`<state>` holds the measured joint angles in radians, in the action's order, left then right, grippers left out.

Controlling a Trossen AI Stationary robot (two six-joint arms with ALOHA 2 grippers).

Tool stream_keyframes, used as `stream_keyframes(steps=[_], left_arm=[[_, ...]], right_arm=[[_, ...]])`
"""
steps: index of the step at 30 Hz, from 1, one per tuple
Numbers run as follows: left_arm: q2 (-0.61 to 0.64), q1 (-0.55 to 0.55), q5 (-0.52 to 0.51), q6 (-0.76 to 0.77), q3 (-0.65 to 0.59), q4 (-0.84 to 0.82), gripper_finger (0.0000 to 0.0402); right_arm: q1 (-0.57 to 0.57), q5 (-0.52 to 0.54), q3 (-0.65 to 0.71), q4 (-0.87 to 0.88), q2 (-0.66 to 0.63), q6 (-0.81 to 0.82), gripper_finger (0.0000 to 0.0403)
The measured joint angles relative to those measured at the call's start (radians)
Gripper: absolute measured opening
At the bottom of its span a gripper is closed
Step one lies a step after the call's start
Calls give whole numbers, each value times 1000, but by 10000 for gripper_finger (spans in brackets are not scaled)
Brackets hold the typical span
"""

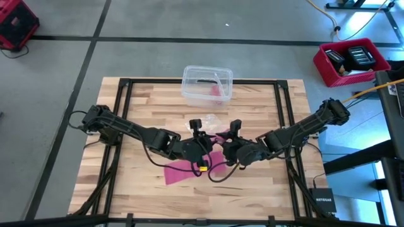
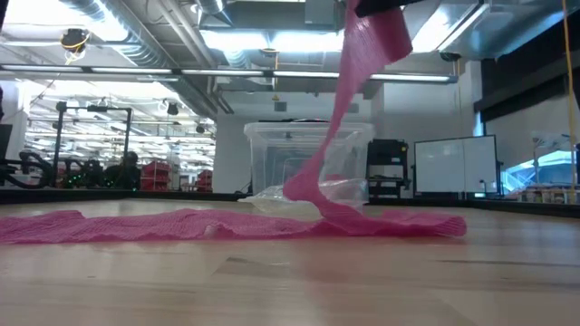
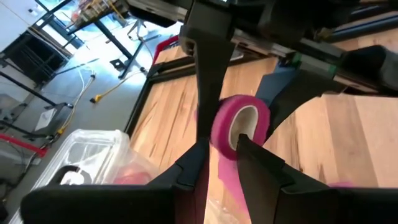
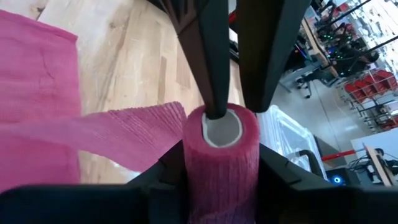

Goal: Roll bandage
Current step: Roll the pink bandage

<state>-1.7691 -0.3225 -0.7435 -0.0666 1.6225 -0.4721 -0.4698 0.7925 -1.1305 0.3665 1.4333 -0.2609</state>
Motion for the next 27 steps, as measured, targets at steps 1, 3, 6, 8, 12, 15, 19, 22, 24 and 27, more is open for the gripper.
stream_keyframes(steps=[1,3,6,8,12,15,19,22,24,27], left_arm=[[0,1,-1,-2,0,6,72],[0,1,-2,-21,-1,30,72],[0,1,-2,-55,-3,73,72],[0,0,0,-79,-3,90,72],[-9,6,3,-87,-3,87,72],[-21,10,5,-88,-1,95,72],[-38,12,8,-104,0,98,72],[-53,12,12,-142,1,96,72],[-59,12,14,-165,2,95,72],[-62,12,16,-175,2,95,71]], right_arm=[[0,0,0,4,-1,1,119],[-1,-1,-1,4,-2,3,119],[3,-19,-2,6,-4,3,119],[5,-23,-3,5,-4,4,119],[5,-25,-3,8,-5,3,120],[5,-26,-3,16,-4,3,120],[6,-50,-2,16,-2,3,120],[6,-76,-1,20,0,1,120],[6,-97,0,21,0,0,120],[6,-95,0,22,4,0,120]])
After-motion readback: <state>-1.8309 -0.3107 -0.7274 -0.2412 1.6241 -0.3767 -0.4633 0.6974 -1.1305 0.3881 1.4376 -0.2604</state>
